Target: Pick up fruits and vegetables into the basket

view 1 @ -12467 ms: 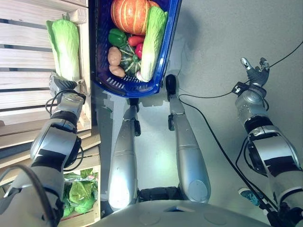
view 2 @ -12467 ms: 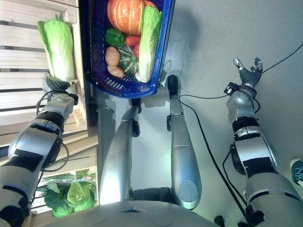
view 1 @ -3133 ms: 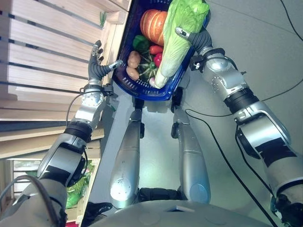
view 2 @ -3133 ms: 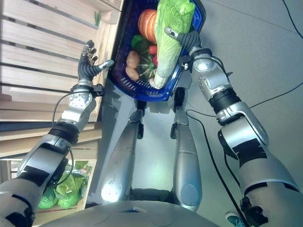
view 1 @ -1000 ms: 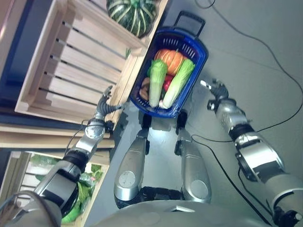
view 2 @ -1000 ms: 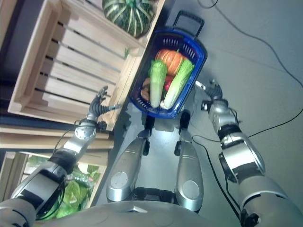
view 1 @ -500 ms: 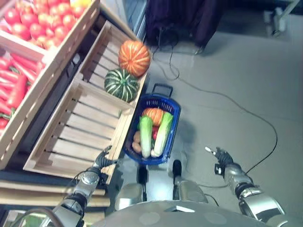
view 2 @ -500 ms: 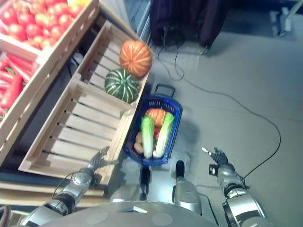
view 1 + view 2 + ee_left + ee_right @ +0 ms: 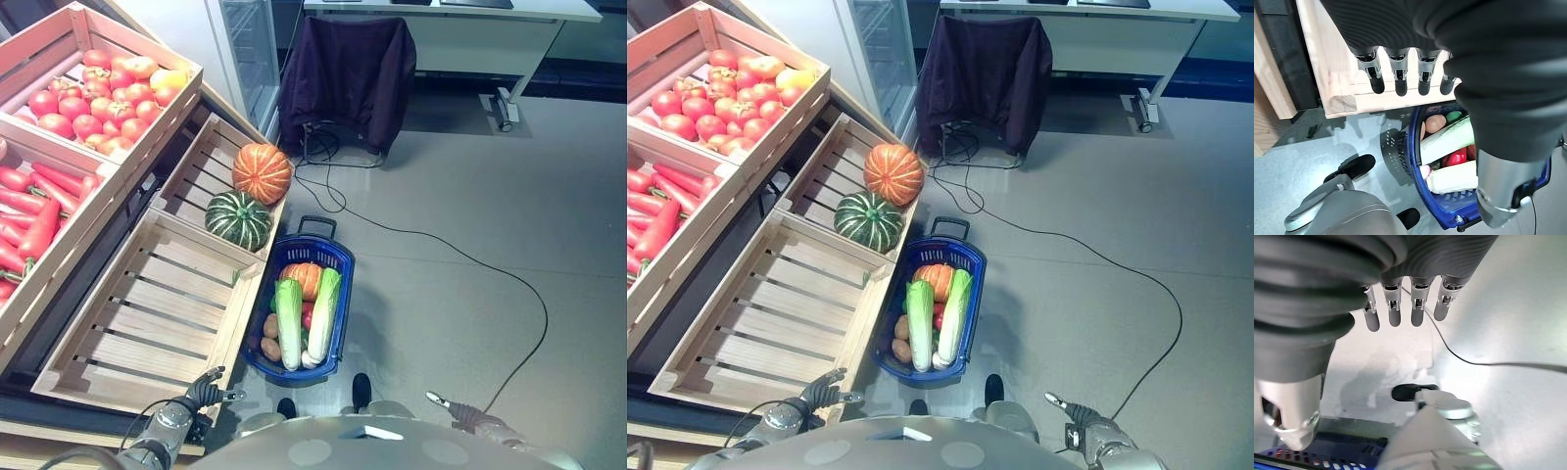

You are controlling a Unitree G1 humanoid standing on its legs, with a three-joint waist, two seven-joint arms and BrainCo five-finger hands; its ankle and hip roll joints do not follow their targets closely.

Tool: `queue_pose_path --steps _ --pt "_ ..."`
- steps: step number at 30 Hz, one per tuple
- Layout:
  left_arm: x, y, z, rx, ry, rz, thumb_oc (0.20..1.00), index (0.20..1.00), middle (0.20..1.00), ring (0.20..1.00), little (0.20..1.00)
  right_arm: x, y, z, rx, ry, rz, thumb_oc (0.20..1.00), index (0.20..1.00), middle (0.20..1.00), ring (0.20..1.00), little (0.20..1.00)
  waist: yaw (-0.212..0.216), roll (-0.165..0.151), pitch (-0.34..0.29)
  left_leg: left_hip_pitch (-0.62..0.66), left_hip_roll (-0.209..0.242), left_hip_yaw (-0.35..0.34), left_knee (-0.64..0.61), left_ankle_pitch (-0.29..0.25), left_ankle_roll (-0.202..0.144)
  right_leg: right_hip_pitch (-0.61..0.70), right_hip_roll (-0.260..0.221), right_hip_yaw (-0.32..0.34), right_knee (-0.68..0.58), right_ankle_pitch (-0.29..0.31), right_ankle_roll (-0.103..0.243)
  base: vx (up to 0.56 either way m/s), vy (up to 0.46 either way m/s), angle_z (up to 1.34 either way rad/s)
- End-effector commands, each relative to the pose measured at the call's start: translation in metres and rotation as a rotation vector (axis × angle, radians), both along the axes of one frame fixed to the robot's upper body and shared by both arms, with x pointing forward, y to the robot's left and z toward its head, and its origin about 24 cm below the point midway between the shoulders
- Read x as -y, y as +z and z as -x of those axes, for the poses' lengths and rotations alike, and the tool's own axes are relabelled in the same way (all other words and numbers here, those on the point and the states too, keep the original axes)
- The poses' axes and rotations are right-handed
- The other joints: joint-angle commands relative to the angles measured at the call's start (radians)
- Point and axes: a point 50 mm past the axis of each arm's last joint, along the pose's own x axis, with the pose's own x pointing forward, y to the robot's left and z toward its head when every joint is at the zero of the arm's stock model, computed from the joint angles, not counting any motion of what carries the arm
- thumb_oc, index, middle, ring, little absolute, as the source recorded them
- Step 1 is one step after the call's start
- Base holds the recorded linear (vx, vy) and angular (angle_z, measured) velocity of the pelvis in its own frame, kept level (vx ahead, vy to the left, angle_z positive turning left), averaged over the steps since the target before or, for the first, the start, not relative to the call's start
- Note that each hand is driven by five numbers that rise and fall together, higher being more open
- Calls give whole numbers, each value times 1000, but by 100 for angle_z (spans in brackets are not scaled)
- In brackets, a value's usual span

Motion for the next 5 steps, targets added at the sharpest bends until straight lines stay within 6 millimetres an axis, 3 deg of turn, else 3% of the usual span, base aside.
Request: queue_pose_path --steps 1,5 --pt "4 -2 -6 -18 51 26 1000 1000 1000 1000 1000 -1 2 -16 6 -2 -21 1000 1000 1000 1000 1000 -5 12 16 -31 -29 -30 7 -73 -6 88 -7 -3 32 -114 92 14 5 5" --pt "5 -4 -2 -40 66 42 1000 1000 1000 1000 1000 -2 1 -12 -14 -8 -27 1000 1000 1000 1000 1000 -4 9 7 -25 -27 -28 7 -76 -6 95 -6 -5 29 -116 91 8 -1 0"
